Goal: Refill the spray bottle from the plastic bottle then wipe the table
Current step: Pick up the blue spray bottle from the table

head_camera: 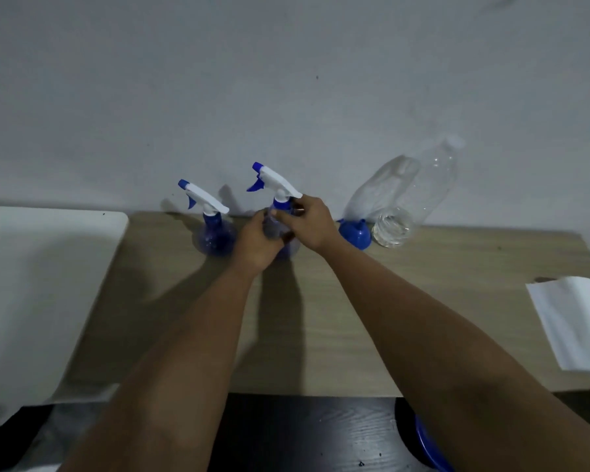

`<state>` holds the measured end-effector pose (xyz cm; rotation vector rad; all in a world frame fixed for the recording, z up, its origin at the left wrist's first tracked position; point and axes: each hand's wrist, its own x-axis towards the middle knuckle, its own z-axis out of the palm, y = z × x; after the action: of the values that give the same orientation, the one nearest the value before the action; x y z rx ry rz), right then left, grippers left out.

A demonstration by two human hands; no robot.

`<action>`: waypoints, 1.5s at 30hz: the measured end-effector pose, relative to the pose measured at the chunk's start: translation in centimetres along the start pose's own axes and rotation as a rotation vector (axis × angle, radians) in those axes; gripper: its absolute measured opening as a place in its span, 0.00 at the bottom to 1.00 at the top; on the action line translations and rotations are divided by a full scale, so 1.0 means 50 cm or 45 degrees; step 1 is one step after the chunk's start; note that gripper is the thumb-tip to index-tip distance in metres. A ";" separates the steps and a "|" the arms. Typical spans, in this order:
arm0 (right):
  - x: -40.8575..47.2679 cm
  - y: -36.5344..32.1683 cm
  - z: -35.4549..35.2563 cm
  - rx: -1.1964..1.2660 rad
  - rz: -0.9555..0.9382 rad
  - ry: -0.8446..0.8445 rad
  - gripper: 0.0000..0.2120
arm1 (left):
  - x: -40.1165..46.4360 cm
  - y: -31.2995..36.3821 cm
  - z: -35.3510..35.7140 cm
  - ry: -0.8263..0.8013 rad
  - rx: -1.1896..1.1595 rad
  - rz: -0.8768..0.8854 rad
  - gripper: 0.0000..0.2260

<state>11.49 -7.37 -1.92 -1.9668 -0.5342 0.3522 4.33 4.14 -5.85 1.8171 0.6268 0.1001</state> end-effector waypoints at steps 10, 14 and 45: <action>-0.243 0.015 -0.141 -0.058 -0.014 0.115 0.14 | -0.252 0.059 0.106 -0.228 0.096 0.032 0.20; -0.328 0.047 -0.149 0.016 0.013 0.175 0.15 | -0.302 0.008 0.160 -0.255 0.092 -0.001 0.23; -0.461 0.129 -0.158 0.152 0.060 0.081 0.17 | -0.420 0.029 0.178 -0.398 0.305 0.055 0.17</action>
<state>-3.27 -27.71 -4.00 -1.8707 -0.4175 0.3421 -9.77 -13.54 -2.58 2.0235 0.3894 -0.2357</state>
